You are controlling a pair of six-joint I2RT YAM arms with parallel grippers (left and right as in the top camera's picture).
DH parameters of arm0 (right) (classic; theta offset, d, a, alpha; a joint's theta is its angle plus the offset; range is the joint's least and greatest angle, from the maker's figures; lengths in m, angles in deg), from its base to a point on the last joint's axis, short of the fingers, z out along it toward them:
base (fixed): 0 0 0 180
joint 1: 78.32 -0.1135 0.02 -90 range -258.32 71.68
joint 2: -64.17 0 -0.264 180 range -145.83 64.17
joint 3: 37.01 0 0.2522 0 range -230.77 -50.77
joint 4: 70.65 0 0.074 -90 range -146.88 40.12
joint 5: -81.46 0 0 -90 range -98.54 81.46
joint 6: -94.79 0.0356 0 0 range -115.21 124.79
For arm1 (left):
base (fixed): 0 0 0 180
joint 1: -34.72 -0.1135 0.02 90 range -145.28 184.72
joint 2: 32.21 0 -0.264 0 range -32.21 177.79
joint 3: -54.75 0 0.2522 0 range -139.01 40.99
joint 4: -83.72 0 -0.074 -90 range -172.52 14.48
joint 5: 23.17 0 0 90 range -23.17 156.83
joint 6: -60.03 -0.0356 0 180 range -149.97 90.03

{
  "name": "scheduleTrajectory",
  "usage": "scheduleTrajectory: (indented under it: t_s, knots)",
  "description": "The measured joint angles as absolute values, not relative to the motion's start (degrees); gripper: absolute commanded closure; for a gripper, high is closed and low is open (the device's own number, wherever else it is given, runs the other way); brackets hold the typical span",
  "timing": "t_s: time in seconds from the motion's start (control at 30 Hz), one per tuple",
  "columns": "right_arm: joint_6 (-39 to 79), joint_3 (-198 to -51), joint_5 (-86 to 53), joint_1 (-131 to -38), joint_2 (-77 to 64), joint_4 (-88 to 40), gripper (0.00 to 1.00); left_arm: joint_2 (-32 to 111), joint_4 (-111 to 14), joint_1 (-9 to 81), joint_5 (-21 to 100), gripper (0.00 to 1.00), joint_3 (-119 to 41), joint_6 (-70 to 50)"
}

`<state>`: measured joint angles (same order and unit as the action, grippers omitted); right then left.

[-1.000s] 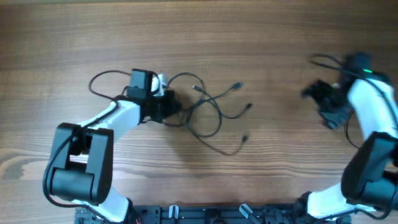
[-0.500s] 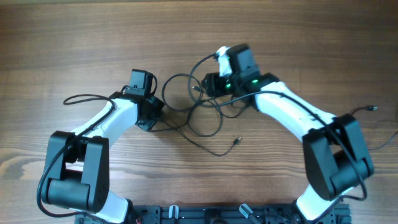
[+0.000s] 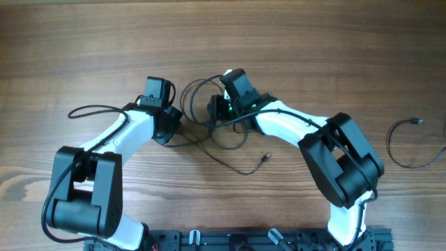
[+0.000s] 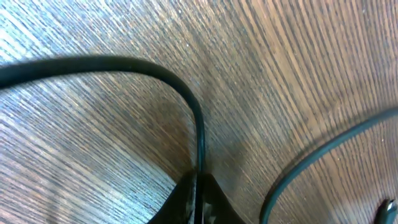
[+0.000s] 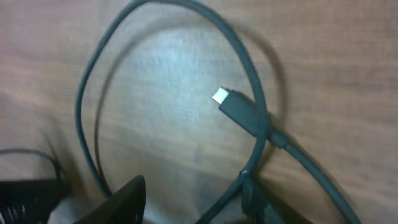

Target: Untangle cables

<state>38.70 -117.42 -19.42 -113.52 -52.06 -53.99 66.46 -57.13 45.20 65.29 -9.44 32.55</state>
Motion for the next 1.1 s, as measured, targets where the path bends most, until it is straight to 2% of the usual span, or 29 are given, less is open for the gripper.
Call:
scheduleTrajectory:
  t_s: [0.07, 0.1, 0.13, 0.23, 0.27, 0.33, 0.47, 0.57, 0.7, 0.77, 0.87, 0.93, 1.07, 1.1]
  knots:
    - [39.79, -117.64, -18.94, -113.52, -52.60, -54.78, 0.56, 66.46, -57.13, 45.20, 65.29, 0.91, -9.44, 32.55]
    - [39.90, -117.71, -18.94, -113.52, -52.82, -55.08, 0.41, 66.46, -57.13, 45.20, 65.29, 0.91, -9.44, 32.55]
    - [40.12, -117.79, -18.91, -113.52, -52.95, -55.28, 0.33, 66.46, -57.13, 45.20, 65.27, 0.91, -9.44, 32.57]
    - [41.43, -118.45, -16.55, -113.74, -53.02, -56.31, 0.33, 66.46, -57.08, 45.20, 65.31, 0.91, -9.44, 32.57]
    - [40.52, -118.47, -15.74, -113.74, -53.06, -56.61, 0.26, 66.46, -57.04, 45.20, 65.31, 0.92, -9.44, 32.55]
    - [34.20, -121.03, -15.35, -113.74, -53.61, -53.70, 0.20, 66.46, -56.84, 45.20, 65.40, 0.96, -9.46, 32.24]
    - [16.93, -128.92, -16.90, -113.74, -54.31, -39.43, 0.18, 66.46, -55.86, 45.07, 65.66, 0.96, -9.62, 30.28]
    - [2.51, -130.10, -21.32, -113.80, -54.46, -30.45, 0.10, 66.03, -54.07, 42.49, 63.47, 0.96, -9.55, 26.04]
    - [-6.15, -130.10, -20.66, -116.86, -54.50, -29.68, 0.09, 65.19, -51.45, 36.61, 62.58, 0.96, -9.05, 23.83]
    - [-9.32, -130.10, -17.41, -119.90, -54.79, -30.36, 0.16, 65.04, -50.31, 35.13, 62.45, 0.96, -9.05, 23.46]
    - [-11.40, -130.30, -11.59, -123.44, -56.41, -31.21, 0.20, 65.00, -49.74, 34.98, 62.42, 0.96, -9.05, 23.22]
    - [-10.91, -130.86, -9.49, -124.43, -56.69, -31.24, 0.24, 64.95, -49.41, 34.98, 62.45, 0.96, -9.05, 23.22]
    - [-5.69, -130.86, -6.35, -124.14, -56.71, -32.07, 0.20, 64.95, -49.37, 34.95, 61.55, 0.96, -9.05, 22.45]
    - [-4.47, -130.89, -6.02, -123.55, -56.71, -32.07, 0.21, 64.95, -49.22, 34.98, 60.92, 0.96, -9.05, 21.23]
